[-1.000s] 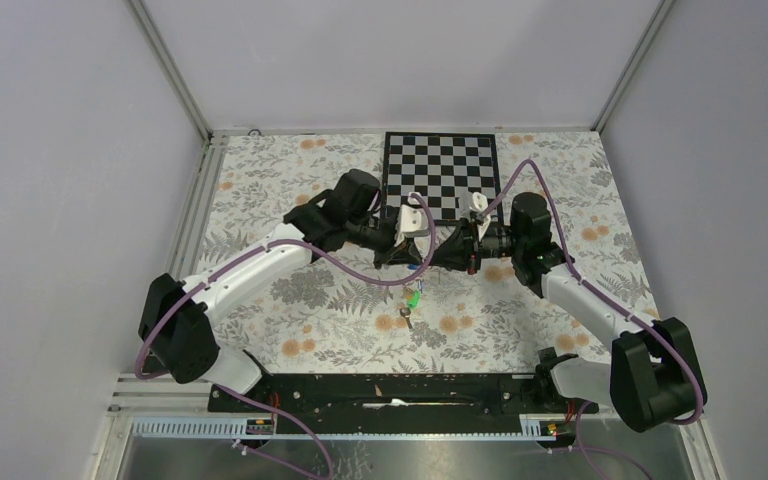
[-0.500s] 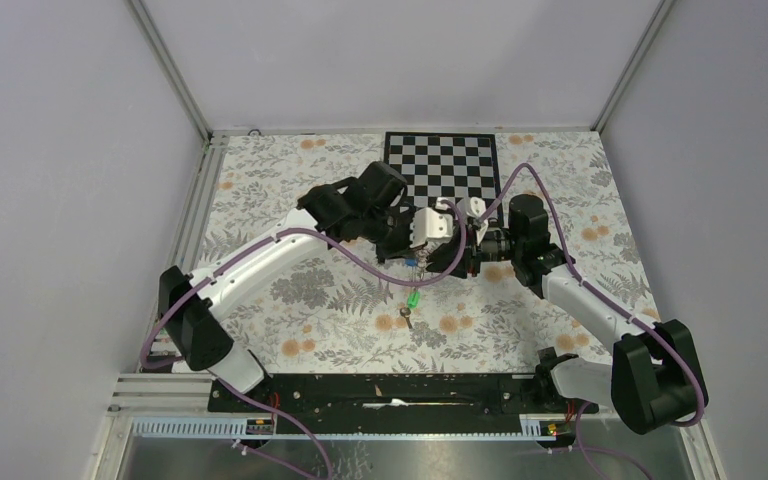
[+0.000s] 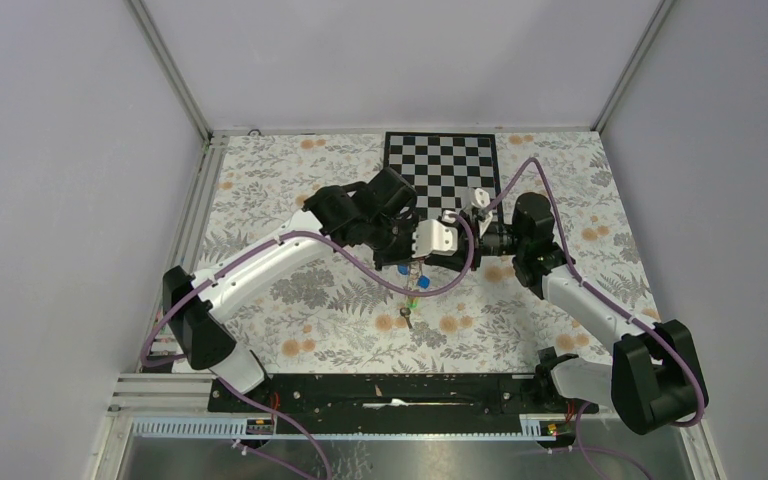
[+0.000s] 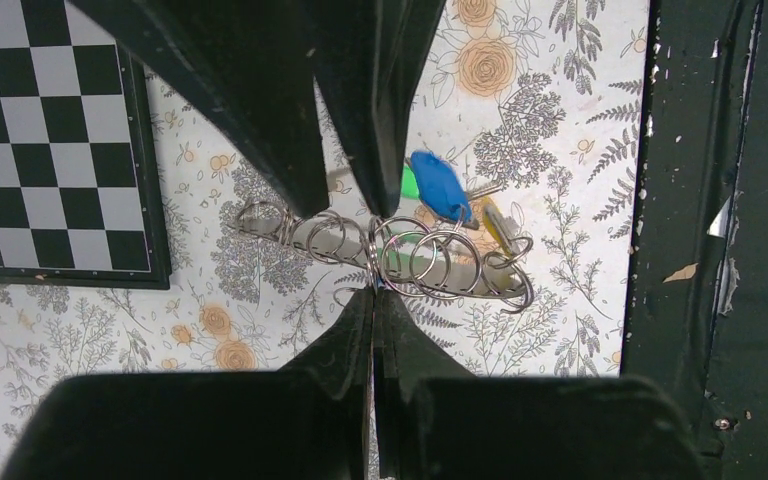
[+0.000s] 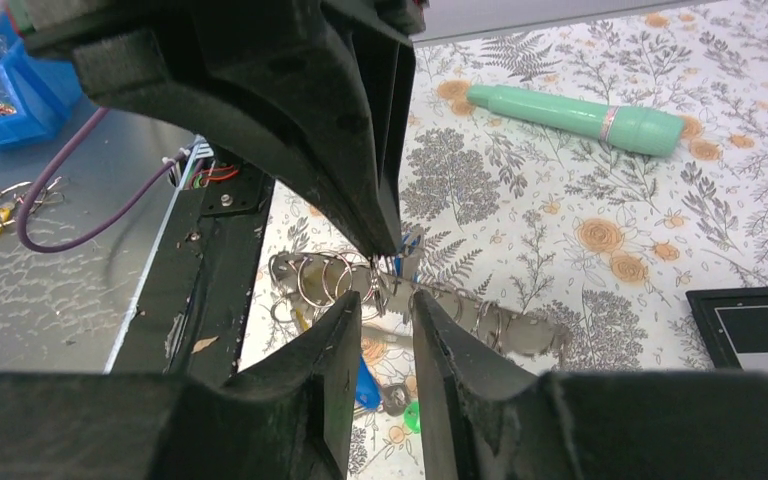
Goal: Put the keys on the keyring
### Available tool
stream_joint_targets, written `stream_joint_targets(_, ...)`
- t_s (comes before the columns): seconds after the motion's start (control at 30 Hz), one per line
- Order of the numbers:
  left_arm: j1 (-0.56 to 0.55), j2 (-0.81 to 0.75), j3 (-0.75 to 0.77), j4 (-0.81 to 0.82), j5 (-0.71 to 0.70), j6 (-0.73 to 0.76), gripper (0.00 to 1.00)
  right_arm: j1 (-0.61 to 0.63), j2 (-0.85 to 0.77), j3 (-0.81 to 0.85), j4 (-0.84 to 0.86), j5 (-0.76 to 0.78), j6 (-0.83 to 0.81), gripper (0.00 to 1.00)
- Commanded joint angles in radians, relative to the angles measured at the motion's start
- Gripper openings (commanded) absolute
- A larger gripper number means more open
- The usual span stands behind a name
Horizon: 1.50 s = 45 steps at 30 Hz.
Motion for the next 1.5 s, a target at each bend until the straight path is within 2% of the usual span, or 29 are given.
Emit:
stream_joint_targets(0.0,-0.012,-0.009,0.025,0.03,0.022,0.002,0.0,-0.007,-0.013,-0.019,0.245,-0.021,0.184,0.32)
stream_joint_targets(0.1,-0.016,-0.002,0.026,0.043,0.038,-0.01,0.0,-0.007,-0.003,-0.033,0.318,-0.021,0.241,0.31)
stream_joint_targets(0.4,-0.019,0.025,0.051,0.047,0.081,-0.029,0.0,0.002,0.021,-0.038,0.321,0.003,0.24,0.26)
stream_joint_targets(0.83,-0.019,0.044,0.06,0.065,0.087,-0.047,0.0,0.047,0.03,-0.029,0.1,0.003,0.02,0.24)
stream_joint_targets(1.17,-0.019,0.045,0.06,0.069,0.091,-0.053,0.0,0.07,0.034,-0.012,-0.004,0.032,-0.067,0.24)
stream_joint_targets(1.47,-0.019,0.044,0.051,0.074,0.1,-0.052,0.0,0.071,0.036,0.001,-0.028,0.076,-0.068,0.21)
